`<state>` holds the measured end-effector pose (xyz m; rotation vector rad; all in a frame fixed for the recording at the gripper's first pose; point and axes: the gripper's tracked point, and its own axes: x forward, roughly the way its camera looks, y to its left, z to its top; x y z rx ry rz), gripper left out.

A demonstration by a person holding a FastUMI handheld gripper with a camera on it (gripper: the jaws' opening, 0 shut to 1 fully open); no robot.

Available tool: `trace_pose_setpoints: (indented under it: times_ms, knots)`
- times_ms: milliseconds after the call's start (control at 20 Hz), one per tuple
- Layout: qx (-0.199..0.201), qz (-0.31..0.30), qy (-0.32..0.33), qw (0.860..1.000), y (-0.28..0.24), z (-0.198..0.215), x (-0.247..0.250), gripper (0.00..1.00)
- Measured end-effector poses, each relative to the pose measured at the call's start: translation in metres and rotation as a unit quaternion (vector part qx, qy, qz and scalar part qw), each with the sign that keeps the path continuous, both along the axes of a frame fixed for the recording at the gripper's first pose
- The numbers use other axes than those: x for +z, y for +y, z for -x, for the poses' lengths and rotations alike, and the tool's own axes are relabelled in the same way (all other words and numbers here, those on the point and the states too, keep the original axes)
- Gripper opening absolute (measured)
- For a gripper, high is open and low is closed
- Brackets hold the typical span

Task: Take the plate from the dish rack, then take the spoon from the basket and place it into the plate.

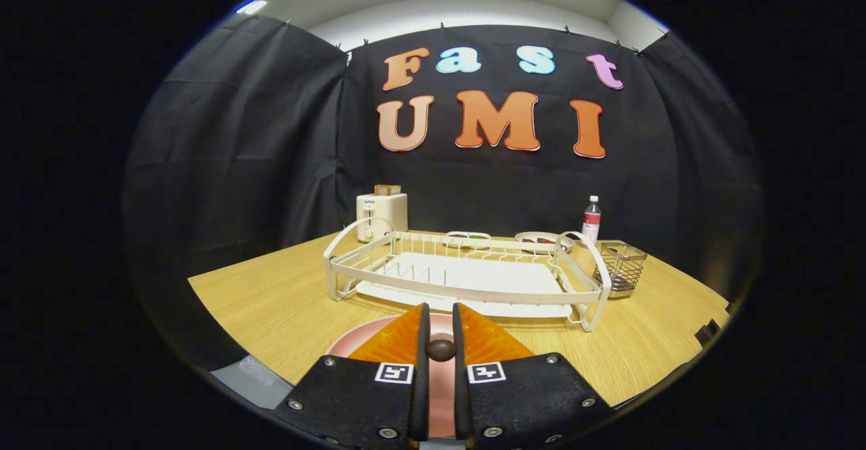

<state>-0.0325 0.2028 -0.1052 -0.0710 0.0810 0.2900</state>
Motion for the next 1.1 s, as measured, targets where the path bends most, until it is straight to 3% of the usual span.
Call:
trace_pose_setpoints:
  times_ms: [50, 150, 200, 300, 400, 500, 1100]
  knots:
    - [-0.002, 0.000, 0.007, 1.000, -0.002, 0.000, -0.002, 0.17]
    - [-0.007, 0.001, 0.021, 1.000, -0.006, 0.000, -0.006, 0.40]
    - [-0.010, 0.001, 0.023, 1.000, -0.009, -0.002, -0.005, 0.61]
    - [-0.019, 0.002, 0.020, 1.000, -0.018, -0.005, 0.001, 0.80]
    - [-0.028, 0.002, 0.014, 1.000, -0.030, -0.008, 0.010, 0.93]
    - [-0.035, 0.002, 0.012, 0.999, -0.040, -0.012, 0.020, 0.98]
    - [-0.103, 0.014, -0.031, 0.994, -0.141, -0.059, 0.101, 0.98]
